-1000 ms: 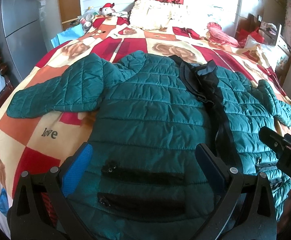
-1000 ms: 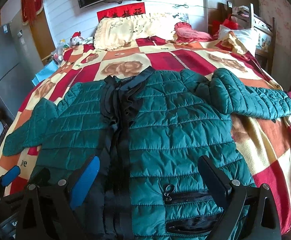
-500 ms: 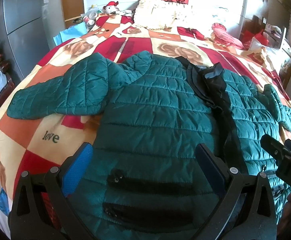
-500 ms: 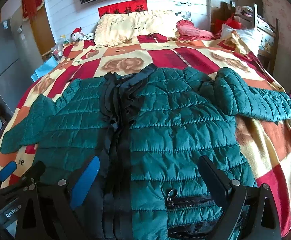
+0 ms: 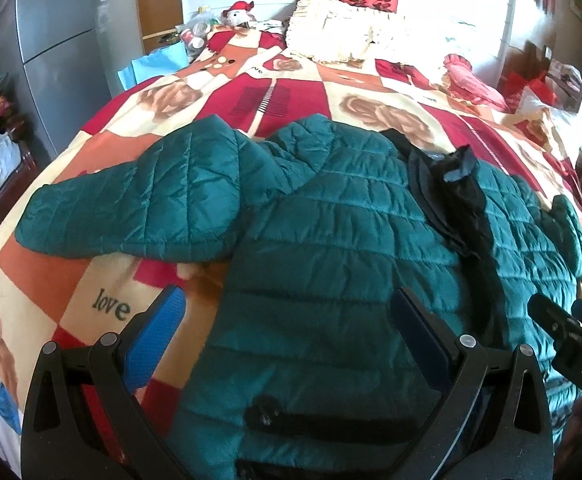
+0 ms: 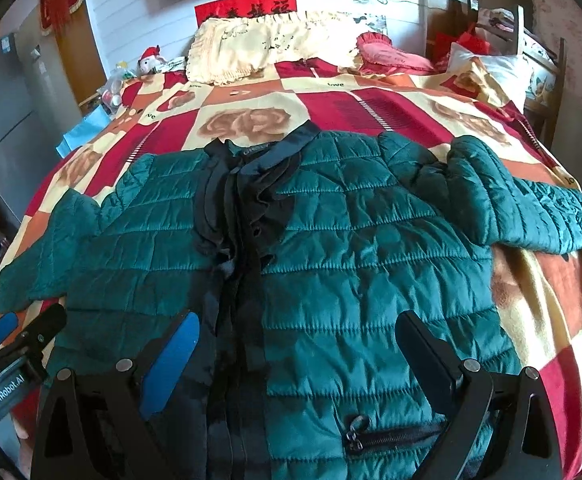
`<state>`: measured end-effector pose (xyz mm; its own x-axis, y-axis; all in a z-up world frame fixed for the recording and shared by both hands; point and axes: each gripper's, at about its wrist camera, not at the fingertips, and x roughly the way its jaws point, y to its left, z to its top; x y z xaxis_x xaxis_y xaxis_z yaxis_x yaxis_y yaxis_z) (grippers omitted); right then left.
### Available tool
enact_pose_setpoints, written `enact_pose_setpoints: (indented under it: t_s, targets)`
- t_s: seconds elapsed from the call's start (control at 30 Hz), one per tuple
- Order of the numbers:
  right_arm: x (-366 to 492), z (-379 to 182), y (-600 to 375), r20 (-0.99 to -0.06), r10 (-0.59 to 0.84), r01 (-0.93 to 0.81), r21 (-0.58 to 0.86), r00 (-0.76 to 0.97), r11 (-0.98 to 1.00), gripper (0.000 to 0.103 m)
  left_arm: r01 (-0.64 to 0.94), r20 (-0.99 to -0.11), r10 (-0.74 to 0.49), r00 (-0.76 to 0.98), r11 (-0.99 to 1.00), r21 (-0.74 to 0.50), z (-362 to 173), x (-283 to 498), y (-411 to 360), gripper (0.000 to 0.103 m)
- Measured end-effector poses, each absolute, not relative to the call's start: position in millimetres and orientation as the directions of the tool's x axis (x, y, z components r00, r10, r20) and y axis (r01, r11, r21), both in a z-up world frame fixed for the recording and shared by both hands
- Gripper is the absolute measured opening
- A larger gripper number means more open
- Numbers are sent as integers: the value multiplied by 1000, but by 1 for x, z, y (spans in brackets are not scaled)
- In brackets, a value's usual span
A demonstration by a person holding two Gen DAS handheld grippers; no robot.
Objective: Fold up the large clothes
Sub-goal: 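Reach the left gripper to the sleeve nearest it and grasp its cuff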
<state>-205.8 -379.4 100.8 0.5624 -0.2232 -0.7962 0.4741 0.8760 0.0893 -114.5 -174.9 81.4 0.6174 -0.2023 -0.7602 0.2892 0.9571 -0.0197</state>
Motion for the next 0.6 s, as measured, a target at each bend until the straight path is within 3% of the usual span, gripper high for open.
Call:
enact_pose_setpoints:
  t_s: [0.6]
  targets:
    - [-129, 82, -406, -818, -192, 457, 94, 542, 885, 98, 50, -796, -13, 605, 999, 22, 61, -17, -82, 103]
